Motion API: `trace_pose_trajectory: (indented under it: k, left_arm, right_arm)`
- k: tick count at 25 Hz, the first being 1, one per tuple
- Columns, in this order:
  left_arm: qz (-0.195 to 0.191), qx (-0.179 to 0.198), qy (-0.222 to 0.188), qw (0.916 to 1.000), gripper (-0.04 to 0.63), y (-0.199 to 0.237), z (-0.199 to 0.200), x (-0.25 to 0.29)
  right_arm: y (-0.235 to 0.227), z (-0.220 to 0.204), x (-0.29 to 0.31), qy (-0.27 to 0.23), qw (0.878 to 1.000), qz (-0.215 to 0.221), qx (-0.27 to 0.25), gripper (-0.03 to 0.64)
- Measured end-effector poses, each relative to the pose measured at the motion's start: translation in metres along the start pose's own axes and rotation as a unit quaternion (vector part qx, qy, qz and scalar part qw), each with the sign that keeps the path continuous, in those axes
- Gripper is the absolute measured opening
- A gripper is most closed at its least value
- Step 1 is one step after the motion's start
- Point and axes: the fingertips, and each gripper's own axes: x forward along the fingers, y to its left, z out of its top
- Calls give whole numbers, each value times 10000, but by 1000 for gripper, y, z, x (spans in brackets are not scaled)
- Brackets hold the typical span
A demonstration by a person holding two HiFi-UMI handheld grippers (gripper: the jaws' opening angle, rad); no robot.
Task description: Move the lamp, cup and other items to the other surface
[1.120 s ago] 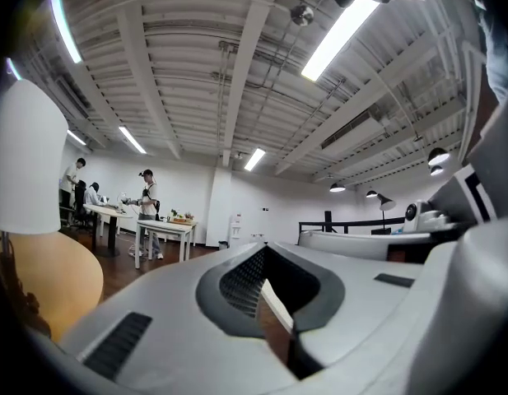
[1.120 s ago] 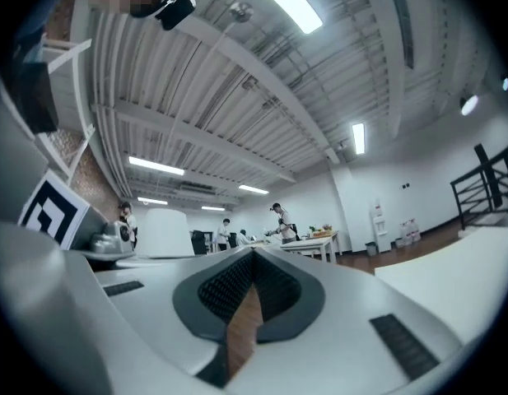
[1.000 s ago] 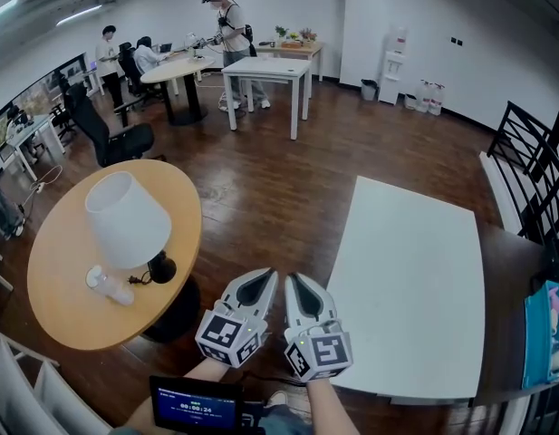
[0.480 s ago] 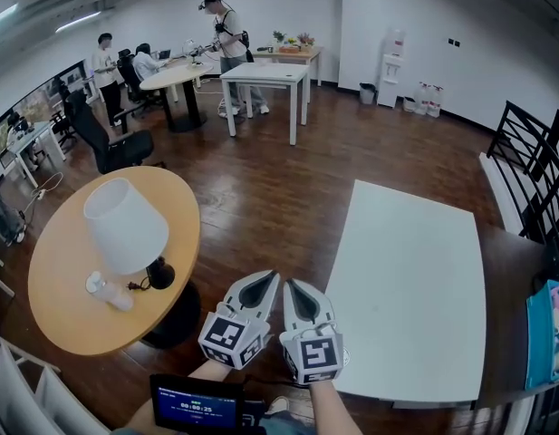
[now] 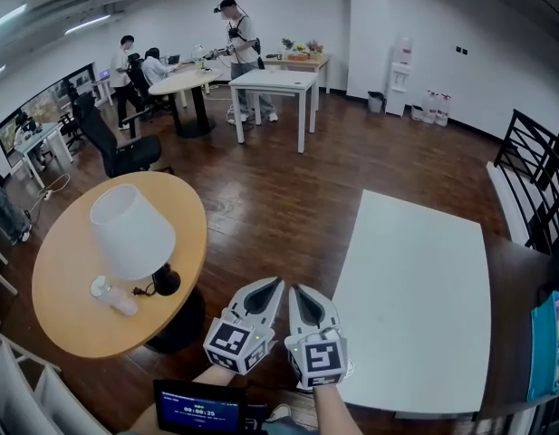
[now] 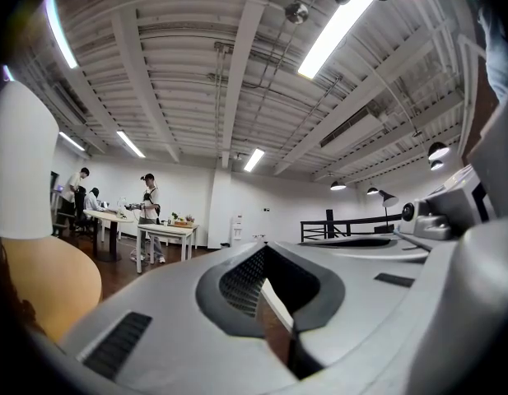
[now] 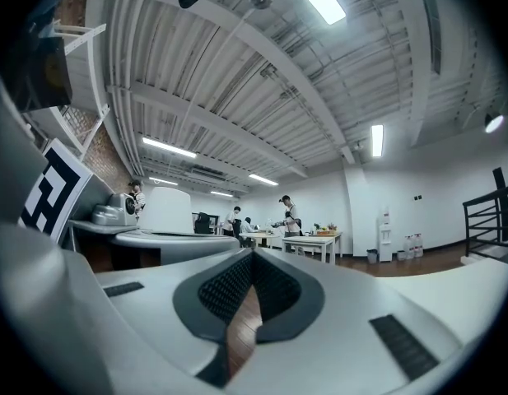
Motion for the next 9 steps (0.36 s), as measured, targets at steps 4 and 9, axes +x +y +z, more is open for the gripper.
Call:
trace_pose_trajectory:
  k: [4,9]
  left_arm:
    - [60,-41,6,10000,6,2,-1,-2]
    - [64,-65,16,10000,6,0,0,-5]
  right_arm:
    - [2,-3,0,28,10000,35,-11,0]
    - [5,-5,-1,68,10000,51,30,0]
